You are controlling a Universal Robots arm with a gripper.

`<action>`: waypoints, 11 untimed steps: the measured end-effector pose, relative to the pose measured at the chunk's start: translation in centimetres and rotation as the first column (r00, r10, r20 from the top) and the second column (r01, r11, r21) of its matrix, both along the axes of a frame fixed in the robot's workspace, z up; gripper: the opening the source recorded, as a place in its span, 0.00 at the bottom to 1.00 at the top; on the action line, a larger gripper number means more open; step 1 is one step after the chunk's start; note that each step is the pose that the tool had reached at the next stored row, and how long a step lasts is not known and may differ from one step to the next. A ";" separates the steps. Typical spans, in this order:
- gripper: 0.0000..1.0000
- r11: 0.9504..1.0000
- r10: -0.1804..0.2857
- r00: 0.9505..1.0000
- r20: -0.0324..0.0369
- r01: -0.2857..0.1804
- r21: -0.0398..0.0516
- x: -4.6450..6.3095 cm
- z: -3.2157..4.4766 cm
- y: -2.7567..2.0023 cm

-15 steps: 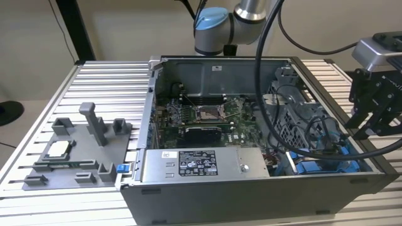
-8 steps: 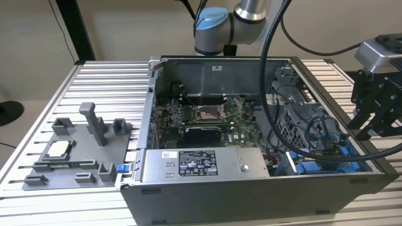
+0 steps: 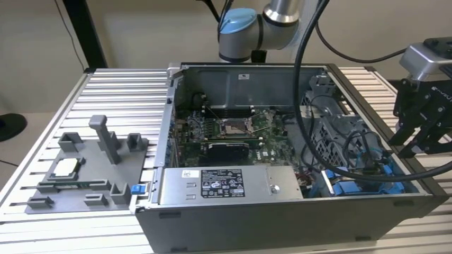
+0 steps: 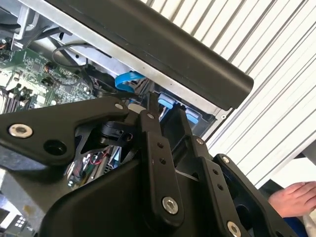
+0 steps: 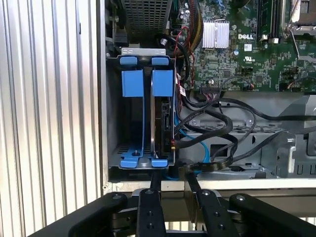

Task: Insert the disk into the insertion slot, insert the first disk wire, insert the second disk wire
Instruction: 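Insert the second disk wire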

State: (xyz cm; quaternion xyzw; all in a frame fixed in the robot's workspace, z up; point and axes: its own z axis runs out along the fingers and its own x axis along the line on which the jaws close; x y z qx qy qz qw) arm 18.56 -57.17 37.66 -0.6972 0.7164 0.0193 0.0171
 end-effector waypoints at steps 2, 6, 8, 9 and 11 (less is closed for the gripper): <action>1.00 1.000 0.000 1.000 -0.021 0.000 -0.005 0.0 0.01 0.00; 1.00 1.000 0.000 0.999 -0.045 0.000 -0.012 0.1 0.02 0.00; 1.00 1.000 0.000 0.999 -0.045 0.000 -0.012 0.1 0.02 0.00; 1.00 1.000 0.000 0.999 -0.045 0.000 -0.012 0.1 0.01 0.00; 1.00 1.000 0.000 0.999 -0.045 0.000 -0.012 0.2 -0.01 0.00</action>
